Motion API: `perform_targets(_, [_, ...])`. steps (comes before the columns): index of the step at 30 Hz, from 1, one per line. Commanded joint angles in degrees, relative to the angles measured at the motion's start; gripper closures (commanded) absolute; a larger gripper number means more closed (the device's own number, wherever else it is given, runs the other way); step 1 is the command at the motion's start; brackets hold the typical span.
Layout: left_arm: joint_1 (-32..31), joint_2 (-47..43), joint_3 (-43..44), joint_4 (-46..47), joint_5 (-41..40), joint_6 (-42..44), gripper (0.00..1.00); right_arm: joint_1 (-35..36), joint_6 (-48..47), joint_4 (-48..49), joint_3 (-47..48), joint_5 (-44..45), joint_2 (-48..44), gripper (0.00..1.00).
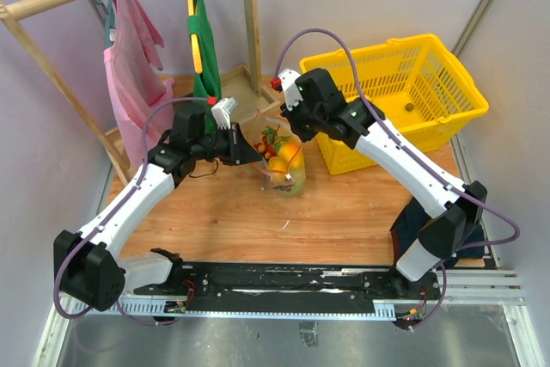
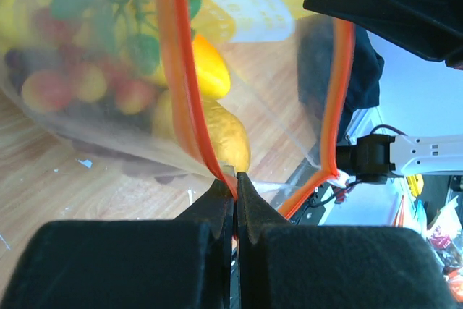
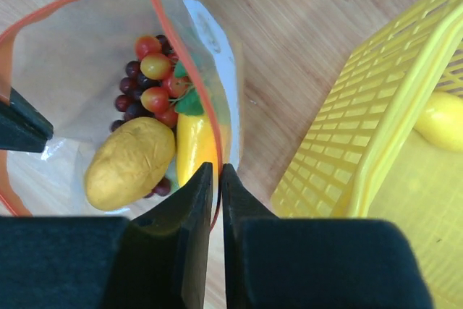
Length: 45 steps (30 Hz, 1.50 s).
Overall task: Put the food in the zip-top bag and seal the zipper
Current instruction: Pick up the fake fruit from the bin.
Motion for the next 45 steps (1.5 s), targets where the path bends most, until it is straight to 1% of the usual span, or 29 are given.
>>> perform_targets(1, [0.62, -1.94, -0.28, 3.18, 3.01, -0.49, 1.0, -1.11, -2.1, -0.09, 1.03, -1.47, -0.69, 0.84])
perform_targets(3, [0.85, -1.88, -0.4, 3.48, 3.42, -0.69, 1.0, -1.31, -2.79, -0.79, 2.04, -1.85, -0.55, 0.75])
perform_targets(6, [0.99, -1.95, -0.59, 3.68, 3.6, -0.89, 1.0, -2.2, -3.65, -2.03, 4.22, -1.9, -0.54, 0.59])
perform_targets(10, [1.1, -2.02, -0.68, 3.73, 3.71, -0.98, 1.0, -4.93, -4.0, -2.57, 7.27, -0.89, -0.76, 0.46])
perform_targets(13, [1.25, -2.03, -0.89, 4.01, 3.92, -1.2, 1.0, -9.18, -2.24, -2.56, 9.22, -1.37, -0.49, 0.36])
perform_targets(17, [1.34, -1.96, -1.37, 4.42, 4.46, -1.46, 1.0, -15.38, 1.88, -1.71, 9.69, -3.61, -0.18, 0.19])
perform_targets(20, [1.61, -1.57, -1.3, 4.47, 4.84, -1.6, 1.0, -20.5, 5.85, -1.02, 9.59, -4.24, 0.49, 0.13])
perform_targets(21, [1.67, -1.45, -1.3, 4.35, 4.86, -1.53, 1.0, -21.91, 7.2, -0.52, 9.34, -4.07, 0.75, 0.1])
perform_targets(23, [1.81, -1.32, -1.3, 4.14, 4.74, -1.35, 1.0, -23.96, 10.47, 1.16, 8.4, -1.53, 1.18, 0.0])
perform_targets(28, [2.2, -1.34, -1.3, 4.2, 5.16, -1.31, 1.0, -27.43, 16.87, 5.84, 5.7, 3.26, 3.09, 0.02])
perform_targets(34, [2.61, -1.23, -1.47, 4.28, 5.14, -1.33, 1.0, -31.51, 23.94, 5.9, 7.47, 4.14, 9.85, 0.02])
perform_targets(39, [3.2, -1.03, -1.61, 4.3, 5.12, -1.34, 1.0, -32.92, 29.3, 5.52, 9.14, 8.01, 16.23, 0.02])
perform_targets(41, [3.35, -0.91, -1.65, 4.3, 5.18, -1.33, 1.0, -33.72, 31.73, 6.52, 9.05, 9.83, 18.3, 0.02])
perform_targets(45, [3.6, -0.65, -1.74, 4.38, 5.34, -1.47, 1.0, -35.24, 35.74, 10.0, 8.53, 9.42, 22.24, 0.02])
